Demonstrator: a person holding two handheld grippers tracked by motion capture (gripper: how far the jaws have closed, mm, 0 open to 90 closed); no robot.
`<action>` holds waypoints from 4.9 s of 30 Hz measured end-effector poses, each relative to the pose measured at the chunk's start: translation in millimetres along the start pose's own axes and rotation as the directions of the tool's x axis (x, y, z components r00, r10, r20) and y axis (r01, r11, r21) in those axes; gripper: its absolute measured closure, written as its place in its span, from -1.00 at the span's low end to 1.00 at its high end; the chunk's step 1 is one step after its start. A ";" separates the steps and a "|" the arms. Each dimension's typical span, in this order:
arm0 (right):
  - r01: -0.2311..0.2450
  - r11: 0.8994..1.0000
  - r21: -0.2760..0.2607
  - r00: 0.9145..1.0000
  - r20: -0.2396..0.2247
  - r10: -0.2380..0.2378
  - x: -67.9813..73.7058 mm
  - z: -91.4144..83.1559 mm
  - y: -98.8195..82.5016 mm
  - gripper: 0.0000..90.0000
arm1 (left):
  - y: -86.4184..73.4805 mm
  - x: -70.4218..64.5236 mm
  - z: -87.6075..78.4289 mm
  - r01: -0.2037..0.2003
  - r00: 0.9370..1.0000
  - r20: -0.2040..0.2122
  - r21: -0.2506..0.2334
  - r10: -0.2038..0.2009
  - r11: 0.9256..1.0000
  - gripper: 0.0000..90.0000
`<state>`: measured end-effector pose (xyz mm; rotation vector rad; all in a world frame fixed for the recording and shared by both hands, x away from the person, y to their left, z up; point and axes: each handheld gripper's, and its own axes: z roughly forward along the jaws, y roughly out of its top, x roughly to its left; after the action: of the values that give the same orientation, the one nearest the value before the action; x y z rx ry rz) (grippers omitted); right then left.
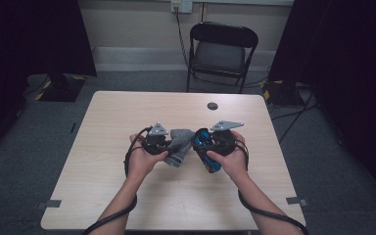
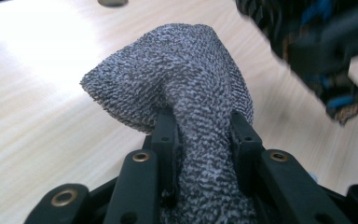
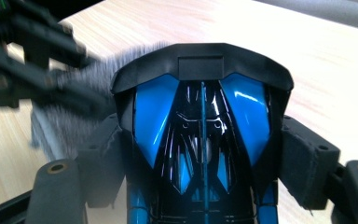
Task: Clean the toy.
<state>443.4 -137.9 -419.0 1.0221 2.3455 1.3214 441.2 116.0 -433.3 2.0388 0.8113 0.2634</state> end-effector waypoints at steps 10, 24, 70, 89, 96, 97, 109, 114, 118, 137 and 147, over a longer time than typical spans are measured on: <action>0.007 1.000 0.017 1.000 0.005 -0.008 2.2 3.5 -11.1 -0.44 | 13.0 -3.7 -1.7 -0.020 1.000 0.015 -0.018 0.020 1.000 0.54; 0.027 1.000 0.004 0.999 0.031 -0.028 6.7 7.8 -3.4 -0.44 | 7.4 -15.2 12.9 -0.013 0.998 0.062 0.007 0.013 1.000 0.54; -0.120 0.992 0.051 0.984 0.138 0.112 -53.8 -3.0 -6.7 -0.44 | -34.7 -31.2 27.1 -0.116 0.989 0.109 0.114 0.103 0.987 0.54; -0.132 0.977 0.170 0.970 0.224 0.092 -89.5 20.4 -41.9 -0.44 | -61.5 36.9 -0.1 0.027 0.998 -0.057 0.089 -0.022 0.996 0.49; -0.129 0.975 0.180 0.968 0.236 0.085 -92.8 24.7 -44.9 -0.44 | -62.6 41.4 0.6 0.033 0.998 -0.061 0.092 -0.027 0.995 0.45; -0.128 0.975 0.181 0.968 0.236 0.084 -94.0 25.6 -45.7 -0.44 | -63.3 43.7 0.0 0.037 0.997 -0.067 0.090 -0.031 0.995 0.44; -0.113 0.974 0.197 0.967 0.249 0.062 -96.0 32.4 -48.1 -0.44 | -64.0 49.0 0.4 0.040 0.996 -0.087 0.095 -0.031 0.995 0.19; -0.107 0.973 0.206 0.969 0.242 0.055 -96.0 34.4 -49.5 -0.44 | -63.7 48.5 0.0 0.043 0.994 -0.101 0.093 -0.033 0.995 0.03; -0.100 0.974 0.205 0.970 0.237 0.050 -97.0 35.9 -51.2 -0.45 | -64.0 48.3 -0.2 0.049 0.993 -0.111 0.088 -0.039 0.995 -0.04; -0.085 0.983 0.163 0.971 0.236 0.044 -96.1 18.0 -41.3 -0.59 | -48.9 40.0 -12.8 0.069 0.986 -0.151 0.023 -0.065 0.997 -0.44; -0.069 0.988 0.140 0.979 0.198 0.041 -87.4 -5.6 -35.9 -0.60 | -39.4 24.3 -19.8 0.038 0.993 -0.109 0.010 -0.036 0.999 -0.49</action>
<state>487.0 -213.7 -455.2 1.2089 2.3072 1.0272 432.9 159.8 -456.7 2.0321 0.9184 0.3520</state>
